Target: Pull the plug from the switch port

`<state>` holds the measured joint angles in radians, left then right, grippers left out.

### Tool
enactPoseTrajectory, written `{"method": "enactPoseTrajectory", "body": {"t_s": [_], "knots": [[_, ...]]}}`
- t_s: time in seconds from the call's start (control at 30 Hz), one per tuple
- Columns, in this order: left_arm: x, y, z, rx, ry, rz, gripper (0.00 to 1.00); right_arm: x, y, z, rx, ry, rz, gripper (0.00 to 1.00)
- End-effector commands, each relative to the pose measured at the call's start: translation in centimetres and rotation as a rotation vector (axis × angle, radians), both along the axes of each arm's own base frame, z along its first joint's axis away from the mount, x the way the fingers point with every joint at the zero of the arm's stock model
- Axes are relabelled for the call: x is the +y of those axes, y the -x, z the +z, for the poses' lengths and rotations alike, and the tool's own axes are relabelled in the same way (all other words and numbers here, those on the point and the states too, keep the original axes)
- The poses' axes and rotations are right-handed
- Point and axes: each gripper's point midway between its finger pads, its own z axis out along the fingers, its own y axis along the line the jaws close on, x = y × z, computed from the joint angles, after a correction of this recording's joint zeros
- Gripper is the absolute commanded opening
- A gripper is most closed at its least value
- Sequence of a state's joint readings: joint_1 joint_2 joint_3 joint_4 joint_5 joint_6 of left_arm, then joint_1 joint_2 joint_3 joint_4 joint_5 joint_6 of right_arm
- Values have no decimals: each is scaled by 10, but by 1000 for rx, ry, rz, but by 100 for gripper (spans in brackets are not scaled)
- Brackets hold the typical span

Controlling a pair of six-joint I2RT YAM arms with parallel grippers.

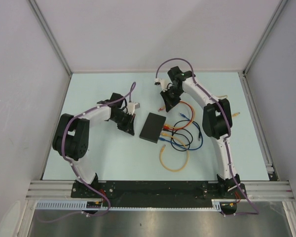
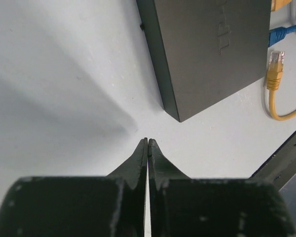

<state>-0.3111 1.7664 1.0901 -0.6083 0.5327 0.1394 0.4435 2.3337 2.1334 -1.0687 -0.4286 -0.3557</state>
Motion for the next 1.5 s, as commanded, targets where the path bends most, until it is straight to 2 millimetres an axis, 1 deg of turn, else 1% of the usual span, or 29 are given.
{"method": "enactPoseTrajectory", "body": {"t_s": [0.0, 0.07, 0.13, 0.23, 0.27, 0.3, 0.37, 0.4, 0.43, 0.5, 0.53, 0.57, 0.63, 0.73, 0.83, 0.9, 1.03, 1.17, 1.2, 1.23, 1.3, 1.33, 1.37, 1.4, 1.43, 1.47], "knots": [[-12, -27, 19, -73, 51, 5, 0, -31, 1, 8, -35, 81, -49, 0], [-14, -30, 15, -52, 53, 6, 0, -37, 3, -8, -15, 133, -53, 0], [-17, -33, 16, -51, 62, -1, 1, -39, 3, -22, 1, 158, -58, 0], [-20, -33, 14, -45, 70, -26, 1, -33, 0, -30, 3, 154, -47, 0], [-20, -32, 11, -41, 64, -34, 1, -31, -1, -41, 16, 166, -44, 0], [-21, -32, 11, -44, 61, -45, 1, -28, -6, -39, -3, 166, -42, 0], [-23, -29, 10, -42, 66, -69, 1, -22, -7, -51, -3, 193, -24, 0], [-24, -26, 10, -35, 67, -78, 1, -19, -8, -52, -4, 192, -19, 0], [-26, -22, 9, -28, 77, -93, 1, -12, -12, -48, -20, 177, -13, 0], [-31, -17, 10, -26, 91, -113, 1, -1, -9, -50, -13, 159, 6, 0], [-33, -10, 5, -21, 90, -119, 1, 10, -8, -49, -17, 142, 18, 0], [-37, -6, 2, -20, 80, -134, 1, 17, -6, -47, -22, 132, 26, 0], [-38, -4, 0, -26, 64, -152, 1, 22, -7, -43, -24, 116, 22, 0], [-38, -7, 2, -47, 56, -158, 1, 22, -9, -40, -34, 116, 18, 0], [-38, -8, 3, -61, 61, -162, 1, 18, -12, -38, -36, 111, 8, 0], [-39, -7, 3, -60, 67, -167, 1, 18, -10, -39, -24, 104, 8, 0], [-40, -7, 4, -66, 77, -187, 2, 25, -8, -41, -13, 80, 11, 0], [-39, -4, 8, -82, 81, -206, 2, 33, -17, -32, -47, 49, 7, 0], [-38, -4, 10, -90, 77, -210, 2, 34, -23, -24, -72, 39, 10, 0], [-35, -6, 11, -101, 59, -208, 2, 31, -27, -18, -81, 34, 3, 0], [-32, -13, 25, -154, 59, -194, 3, 28, -34, 3, -114, -2, 8, 0], [-28, -17, 31, -176, 63, -175, 7, 19, -38, 9, -118, -21, -3, 1], [-27, -21, 38, -204, 69, -165, 10, 14, -40, 25, -139, -49, -8, 4], [-27, -28, 51, -256, 76, -155, 13, 13, -39, 32, -127, -89, -3, 8], [-26, -31, 57, -279, 73, -149, 17, -3, -41, 28, -100, -103, -30, 20], [-28, -35, 66, -304, 86, -151, 19, -9, -41, 38, -102, -130, -32, 28]]}}
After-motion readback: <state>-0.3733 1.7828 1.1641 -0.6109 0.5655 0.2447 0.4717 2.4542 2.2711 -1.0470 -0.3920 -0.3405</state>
